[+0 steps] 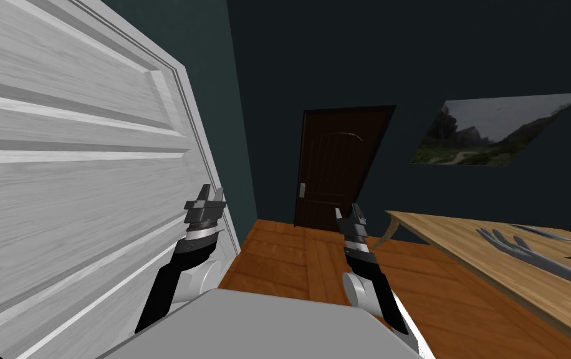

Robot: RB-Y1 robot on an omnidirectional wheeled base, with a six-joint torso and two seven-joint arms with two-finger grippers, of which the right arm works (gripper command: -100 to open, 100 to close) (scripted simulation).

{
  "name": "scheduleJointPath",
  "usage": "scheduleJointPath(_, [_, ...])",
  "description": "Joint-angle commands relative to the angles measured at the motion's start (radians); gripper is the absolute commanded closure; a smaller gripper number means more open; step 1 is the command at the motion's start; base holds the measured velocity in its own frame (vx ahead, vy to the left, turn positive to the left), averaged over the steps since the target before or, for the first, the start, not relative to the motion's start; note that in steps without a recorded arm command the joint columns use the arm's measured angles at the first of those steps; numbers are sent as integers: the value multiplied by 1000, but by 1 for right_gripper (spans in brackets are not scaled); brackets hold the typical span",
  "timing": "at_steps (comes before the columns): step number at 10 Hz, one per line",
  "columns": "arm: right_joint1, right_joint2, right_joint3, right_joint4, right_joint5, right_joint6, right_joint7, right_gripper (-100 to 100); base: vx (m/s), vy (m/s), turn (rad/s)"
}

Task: Pull the door open

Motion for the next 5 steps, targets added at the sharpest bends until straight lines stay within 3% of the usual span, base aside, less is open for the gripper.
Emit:
scheduleJointPath(1, [-13,-5,-10,38,-19,-3,-34,-100,110,-17,73])
scheduleJointPath(5, [-55,-9,-30,116,-62,8,-103,-100,90,-8,75])
